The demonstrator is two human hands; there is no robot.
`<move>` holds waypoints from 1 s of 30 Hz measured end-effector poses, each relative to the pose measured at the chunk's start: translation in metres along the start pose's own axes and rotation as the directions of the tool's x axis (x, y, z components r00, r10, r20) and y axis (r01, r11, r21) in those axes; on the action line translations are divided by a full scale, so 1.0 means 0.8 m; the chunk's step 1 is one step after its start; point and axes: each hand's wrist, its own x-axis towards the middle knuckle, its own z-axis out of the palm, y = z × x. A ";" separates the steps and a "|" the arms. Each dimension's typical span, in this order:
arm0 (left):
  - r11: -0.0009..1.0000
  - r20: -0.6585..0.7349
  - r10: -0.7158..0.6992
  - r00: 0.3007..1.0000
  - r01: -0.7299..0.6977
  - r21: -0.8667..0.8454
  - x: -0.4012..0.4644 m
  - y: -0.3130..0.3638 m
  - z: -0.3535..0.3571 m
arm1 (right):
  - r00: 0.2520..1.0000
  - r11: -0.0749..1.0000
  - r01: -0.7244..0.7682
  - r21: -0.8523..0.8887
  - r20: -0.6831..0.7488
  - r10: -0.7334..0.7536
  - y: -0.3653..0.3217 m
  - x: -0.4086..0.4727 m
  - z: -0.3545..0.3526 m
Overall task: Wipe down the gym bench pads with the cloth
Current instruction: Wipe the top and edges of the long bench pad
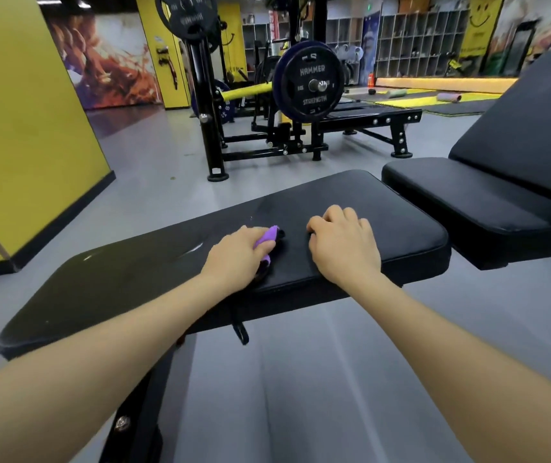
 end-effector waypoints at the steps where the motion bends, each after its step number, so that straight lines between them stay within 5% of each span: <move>1: 0.999 0.009 0.037 0.999 -0.037 -0.019 -0.018 -0.007 -0.004 | 1.000 1.000 -0.002 -0.007 -0.005 0.002 0.000 -0.001 0.001; 6: 0.994 0.028 0.106 0.994 -0.107 0.019 0.021 -0.013 -0.003 | 1.000 1.000 -0.010 -0.025 -0.011 0.010 -0.003 -0.001 0.003; 13: 0.996 -0.019 -0.052 0.998 0.053 0.076 0.083 -0.002 0.007 | 1.000 0.999 -0.002 -0.052 0.001 0.002 -0.005 -0.001 0.003; 22: 0.985 0.061 0.167 0.984 -0.169 0.031 0.025 -0.024 -0.009 | 1.000 0.997 0.006 -0.072 0.017 -0.004 -0.006 0.001 0.002; 30: 0.993 -0.018 -0.015 1.000 0.017 0.114 0.126 -0.018 0.013 | 1.000 0.996 0.014 -0.087 0.019 -0.012 -0.005 0.003 0.003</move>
